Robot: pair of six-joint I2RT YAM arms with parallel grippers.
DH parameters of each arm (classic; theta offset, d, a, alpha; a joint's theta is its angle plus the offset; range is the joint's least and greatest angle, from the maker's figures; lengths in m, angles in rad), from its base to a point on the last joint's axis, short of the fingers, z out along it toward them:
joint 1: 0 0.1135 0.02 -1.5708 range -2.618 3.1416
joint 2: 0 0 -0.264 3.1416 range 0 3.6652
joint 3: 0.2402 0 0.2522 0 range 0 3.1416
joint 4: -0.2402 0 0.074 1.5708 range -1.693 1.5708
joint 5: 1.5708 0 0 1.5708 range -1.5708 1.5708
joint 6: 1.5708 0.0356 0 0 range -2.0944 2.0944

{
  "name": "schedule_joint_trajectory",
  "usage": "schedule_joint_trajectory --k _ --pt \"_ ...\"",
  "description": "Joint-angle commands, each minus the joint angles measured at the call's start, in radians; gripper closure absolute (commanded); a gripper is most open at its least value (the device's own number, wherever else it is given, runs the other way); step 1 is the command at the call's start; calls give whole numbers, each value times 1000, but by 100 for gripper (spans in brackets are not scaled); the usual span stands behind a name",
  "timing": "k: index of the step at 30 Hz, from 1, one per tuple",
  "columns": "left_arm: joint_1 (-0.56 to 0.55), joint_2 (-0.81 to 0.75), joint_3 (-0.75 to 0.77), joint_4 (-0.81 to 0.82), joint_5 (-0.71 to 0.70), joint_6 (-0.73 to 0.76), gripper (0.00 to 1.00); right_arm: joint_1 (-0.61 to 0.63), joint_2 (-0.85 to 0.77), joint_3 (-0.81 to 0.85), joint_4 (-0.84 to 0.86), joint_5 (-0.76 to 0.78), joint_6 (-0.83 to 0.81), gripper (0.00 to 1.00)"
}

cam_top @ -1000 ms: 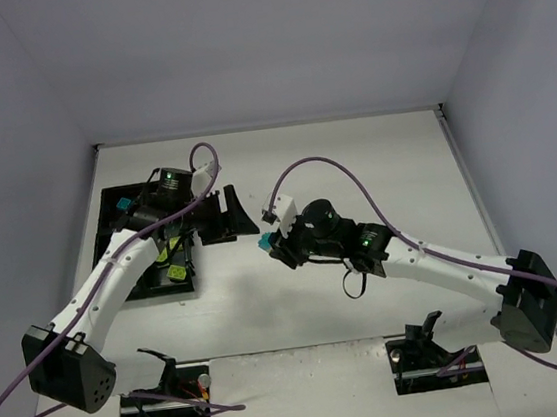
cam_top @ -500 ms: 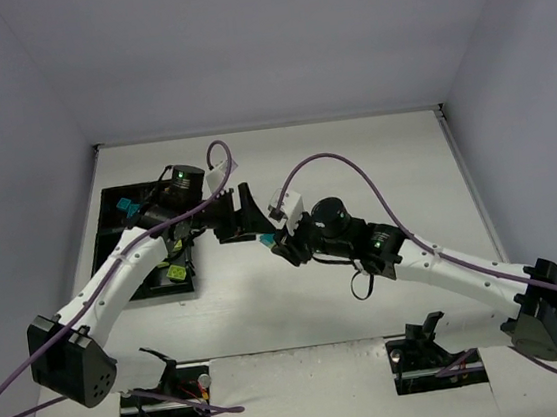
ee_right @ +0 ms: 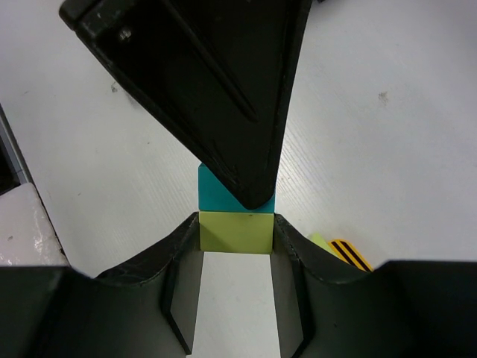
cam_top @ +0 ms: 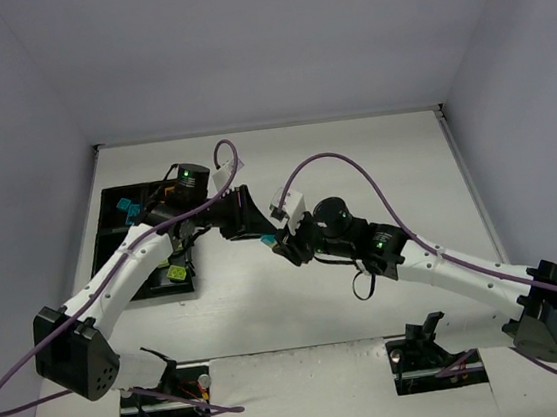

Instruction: Sort the legos into containers by color

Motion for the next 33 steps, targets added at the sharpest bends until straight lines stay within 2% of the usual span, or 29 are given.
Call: schedule_joint_trajectory --k 1,4,7,16,21,25,28,29,31,32,33 --pt "-5 0 26 69 43 -10 75 2 -41 32 81 7 -6 100" --pt "-5 0 23 72 43 -1 86 -1 -42 29 84 8 -9 100" --pt "1 2 34 66 37 24 89 -8 -47 10 85 8 -8 100" --pt "82 25 96 -1 53 102 91 -34 -120 -88 67 5 15 100" --pt "180 40 155 -55 71 156 92 -45 -137 -128 50 10 23 100" --pt "270 54 205 -133 33 232 92 -51 -125 -128 44 11 25 100" --pt "384 69 254 -207 -131 289 91 -50 -105 -116 41 8 26 100" --pt "416 80 265 -216 -251 294 91 -51 -99 -111 39 7 26 100" --pt "514 91 300 -224 -388 289 92 -51 -84 -100 39 -2 26 100" --pt "533 105 313 -212 -521 295 92 -50 -73 -97 39 -5 26 100" --pt "551 114 323 -204 -588 303 91 -51 -65 -94 39 -7 25 100"
